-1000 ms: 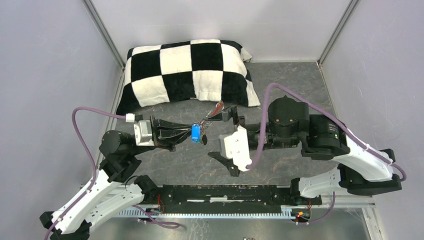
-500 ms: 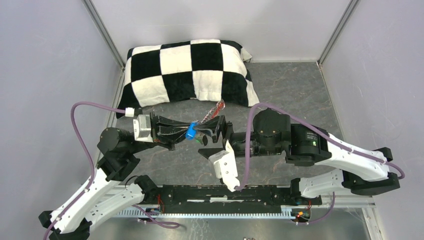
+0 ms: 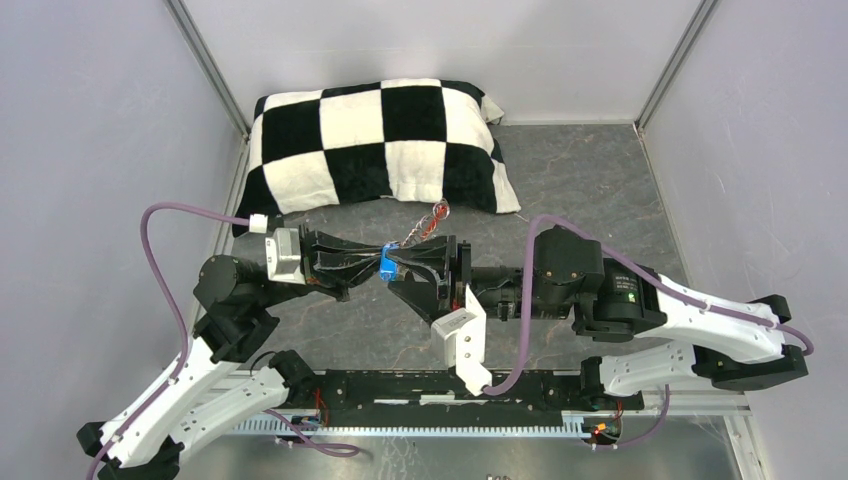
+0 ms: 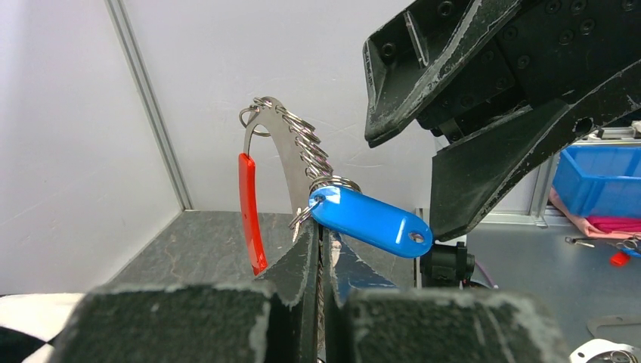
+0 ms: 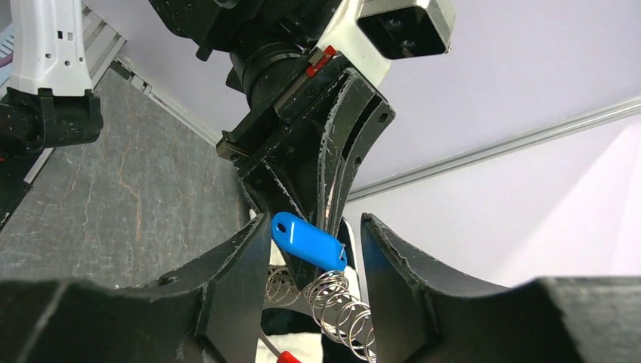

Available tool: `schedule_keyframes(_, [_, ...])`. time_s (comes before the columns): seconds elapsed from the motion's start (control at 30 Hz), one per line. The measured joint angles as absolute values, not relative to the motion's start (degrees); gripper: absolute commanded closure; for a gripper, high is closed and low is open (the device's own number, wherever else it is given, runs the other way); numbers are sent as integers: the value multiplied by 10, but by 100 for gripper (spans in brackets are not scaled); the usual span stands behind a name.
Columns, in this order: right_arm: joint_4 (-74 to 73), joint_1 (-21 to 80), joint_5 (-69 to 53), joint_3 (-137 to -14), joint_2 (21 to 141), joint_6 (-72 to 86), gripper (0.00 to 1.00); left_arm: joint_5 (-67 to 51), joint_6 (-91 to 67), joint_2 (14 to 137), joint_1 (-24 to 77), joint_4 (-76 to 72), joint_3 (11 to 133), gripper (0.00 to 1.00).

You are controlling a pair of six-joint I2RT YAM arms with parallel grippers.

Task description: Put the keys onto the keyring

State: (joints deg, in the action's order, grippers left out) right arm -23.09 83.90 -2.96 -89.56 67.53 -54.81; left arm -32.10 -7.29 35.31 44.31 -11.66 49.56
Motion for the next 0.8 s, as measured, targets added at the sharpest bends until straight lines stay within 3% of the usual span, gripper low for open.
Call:
schedule_keyframes(0.53, [-289,840,-34,-922,698,-564,43,-320,-73,353,443,-116,503,98])
schedule_keyframes(0.8, [-285,840,-29,-920,697,-569,61,-320,-73,353,443,-116,503,98])
